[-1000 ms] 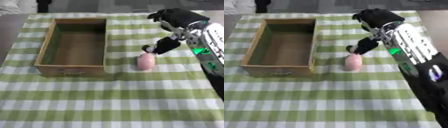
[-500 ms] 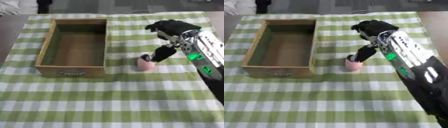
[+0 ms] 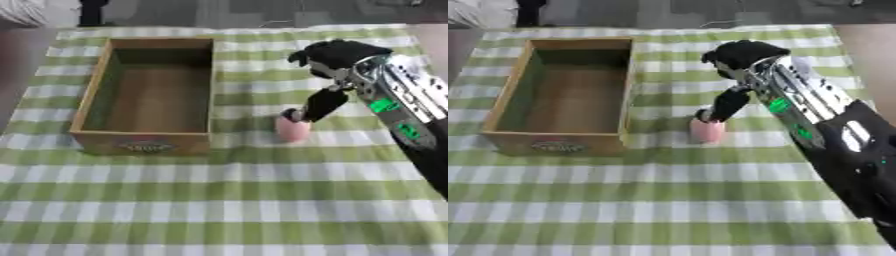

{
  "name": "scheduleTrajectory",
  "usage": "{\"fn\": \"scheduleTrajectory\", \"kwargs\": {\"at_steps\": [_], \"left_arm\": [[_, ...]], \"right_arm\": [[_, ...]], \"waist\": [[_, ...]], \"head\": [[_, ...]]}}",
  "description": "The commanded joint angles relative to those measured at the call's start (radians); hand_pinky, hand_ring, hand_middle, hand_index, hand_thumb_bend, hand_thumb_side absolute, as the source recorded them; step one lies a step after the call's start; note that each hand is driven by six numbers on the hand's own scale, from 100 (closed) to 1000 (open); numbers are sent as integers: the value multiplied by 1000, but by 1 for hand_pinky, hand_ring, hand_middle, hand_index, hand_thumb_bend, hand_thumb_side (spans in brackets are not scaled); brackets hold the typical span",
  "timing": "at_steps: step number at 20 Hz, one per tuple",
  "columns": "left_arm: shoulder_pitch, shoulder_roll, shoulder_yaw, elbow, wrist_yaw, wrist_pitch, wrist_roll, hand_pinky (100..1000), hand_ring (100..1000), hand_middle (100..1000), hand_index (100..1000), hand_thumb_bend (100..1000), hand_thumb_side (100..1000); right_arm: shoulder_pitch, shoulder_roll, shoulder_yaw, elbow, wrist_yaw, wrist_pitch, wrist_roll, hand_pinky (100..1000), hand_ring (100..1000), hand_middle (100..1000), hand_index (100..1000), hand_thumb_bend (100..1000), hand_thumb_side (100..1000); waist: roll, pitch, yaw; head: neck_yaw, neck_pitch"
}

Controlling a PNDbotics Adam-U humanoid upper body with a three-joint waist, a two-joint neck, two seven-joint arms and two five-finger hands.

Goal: Pick up objects on the table and place them in the box.

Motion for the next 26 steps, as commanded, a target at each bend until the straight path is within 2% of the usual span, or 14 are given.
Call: {"fn": "scheduleTrajectory", "kwargs": {"at_steps": [1, 13, 18, 26], "left_arm": [[-4, 30, -1, -19, -4, -1, -3, 485, 436, 506, 805, 100, 934], [0, 36, 0, -19, -7, -1, -1, 485, 437, 506, 806, 100, 933], [2, 41, 1, -19, -9, -1, 1, 485, 438, 507, 806, 100, 934], [0, 43, 2, -19, -12, -1, 0, 484, 438, 507, 805, 100, 929]], "right_arm": [[-32, -37, 15, 5, -36, 11, 15, 876, 936, 849, 1000, 468, 503], [-67, -69, 23, -31, -140, 26, 15, 873, 923, 829, 1000, 491, 501], [-77, -95, 58, -36, -204, 32, 15, 871, 924, 826, 994, 471, 486], [-87, -108, 106, -9, -216, 22, 15, 871, 928, 826, 1000, 442, 439]], "waist": [[0, -26, 0], [-3, -33, -13], [-7, -35, -22], [-10, -33, -26]], "head": [[3, -7], [10, 1], [14, 1], [18, -1]]}}
